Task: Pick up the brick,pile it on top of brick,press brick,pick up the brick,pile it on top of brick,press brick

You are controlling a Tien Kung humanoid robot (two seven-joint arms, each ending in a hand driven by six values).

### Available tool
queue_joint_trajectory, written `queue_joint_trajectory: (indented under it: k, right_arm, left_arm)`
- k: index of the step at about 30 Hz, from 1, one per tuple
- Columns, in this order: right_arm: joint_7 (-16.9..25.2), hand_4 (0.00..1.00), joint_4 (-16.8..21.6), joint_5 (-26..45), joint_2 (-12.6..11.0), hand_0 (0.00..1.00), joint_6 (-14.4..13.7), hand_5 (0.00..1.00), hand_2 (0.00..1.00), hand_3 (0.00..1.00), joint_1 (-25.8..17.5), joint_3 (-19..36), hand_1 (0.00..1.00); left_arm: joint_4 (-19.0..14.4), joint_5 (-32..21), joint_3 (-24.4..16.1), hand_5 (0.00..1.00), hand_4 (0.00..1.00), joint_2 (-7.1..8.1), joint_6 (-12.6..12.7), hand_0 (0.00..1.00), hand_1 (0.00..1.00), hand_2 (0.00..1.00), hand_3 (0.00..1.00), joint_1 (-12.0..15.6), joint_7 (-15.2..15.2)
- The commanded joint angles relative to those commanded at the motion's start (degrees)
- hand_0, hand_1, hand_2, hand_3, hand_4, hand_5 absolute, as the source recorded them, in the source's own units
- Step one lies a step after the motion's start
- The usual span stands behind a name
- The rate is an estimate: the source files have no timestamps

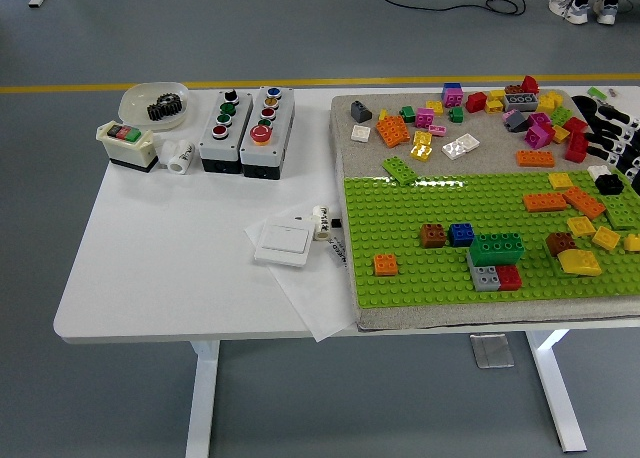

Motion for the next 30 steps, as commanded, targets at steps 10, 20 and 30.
queue_joint_trajectory:
  k: [10,20,30]
  right_arm:
    - [0.37,0.998,-1.7,0.55,-0.68,0.919,-1.69,0.998,0.87,0.905,-0.06,1.41,0.847]
    - [0.75,0.998,-2.46,0.73,-1.47,0.933,-1.03,0.998,0.879,0.933,0.13,1.83,0.848]
    - [0.7,0.998,-2.42,2.39,-1.75,0.921,-1.77,0.998,0.871,0.929,-0.67,1.99,0.841]
  left_arm:
    - [0.25,-1.95,1.1,0.608,0.665,-0.76,1.58,0.746,0.739,0.745,0.601,-0.27,-0.49]
    - [0.38,-3.89,2.13,0.608,0.666,-0.78,1.87,0.749,0.739,0.744,0.599,-0.23,-1.02]
    - [1.02,-8.8,4.46,0.607,0.664,-1.57,4.4,0.761,0.745,0.748,0.599,0.09,-2.41]
